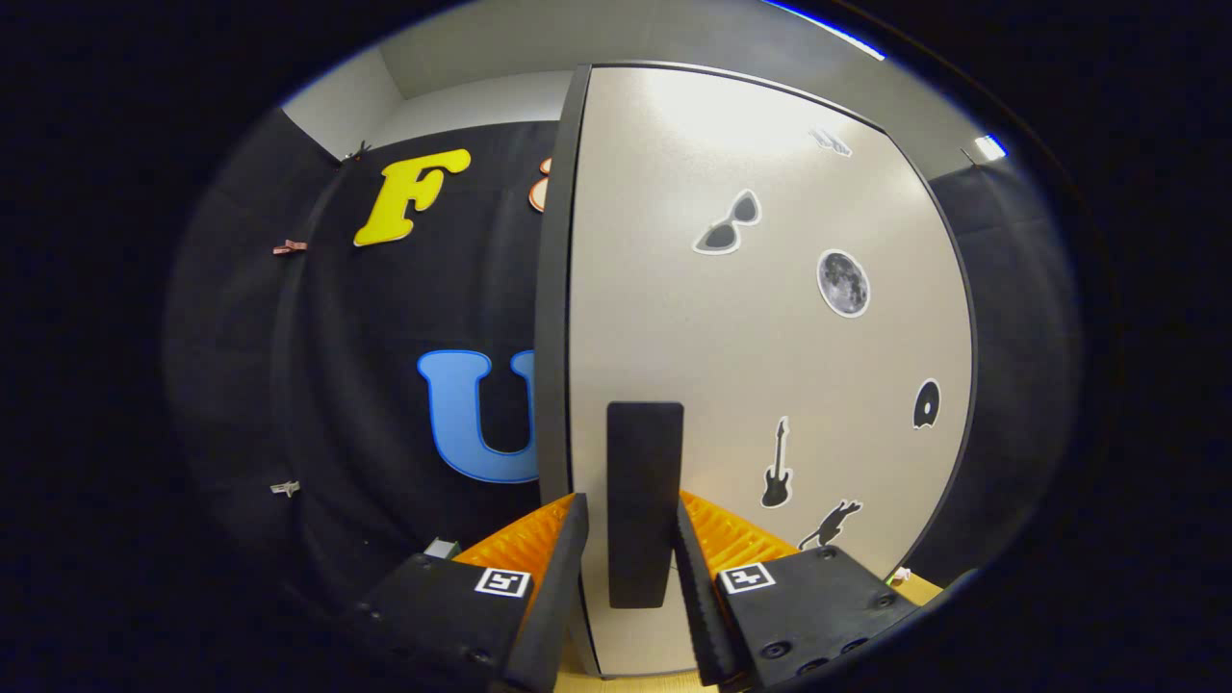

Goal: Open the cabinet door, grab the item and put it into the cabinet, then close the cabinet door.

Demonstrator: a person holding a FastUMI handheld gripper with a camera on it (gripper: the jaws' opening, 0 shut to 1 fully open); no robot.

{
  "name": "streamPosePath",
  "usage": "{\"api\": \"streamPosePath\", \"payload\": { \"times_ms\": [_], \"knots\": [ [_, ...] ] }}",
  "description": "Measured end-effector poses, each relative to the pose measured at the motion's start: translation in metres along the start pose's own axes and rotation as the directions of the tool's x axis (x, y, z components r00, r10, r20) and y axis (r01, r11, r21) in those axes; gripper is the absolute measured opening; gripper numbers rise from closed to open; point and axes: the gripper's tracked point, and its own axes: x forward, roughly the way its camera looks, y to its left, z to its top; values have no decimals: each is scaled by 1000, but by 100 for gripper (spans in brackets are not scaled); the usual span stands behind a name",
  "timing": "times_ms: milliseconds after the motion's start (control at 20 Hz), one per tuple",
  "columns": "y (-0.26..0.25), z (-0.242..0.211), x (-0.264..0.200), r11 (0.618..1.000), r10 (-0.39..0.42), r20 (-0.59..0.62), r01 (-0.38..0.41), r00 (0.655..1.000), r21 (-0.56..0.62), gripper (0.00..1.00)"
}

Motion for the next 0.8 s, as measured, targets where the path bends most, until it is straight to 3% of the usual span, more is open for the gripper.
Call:
{"api": "streamPosePath", "payload": {
  "times_ms": [50,100,150,300,800],
  "knots": [
    [2,1,4,1000,6,7,-6,1000,22,38],
    [1,0,0,999,16,-4,-16,1000,28,38],
    [1,1,2,999,21,0,-21,1000,26,29],
    [0,0,-1,999,39,-14,-39,999,31,20],
    [-4,7,-44,984,173,-46,-171,984,44,20]
  ]
}}
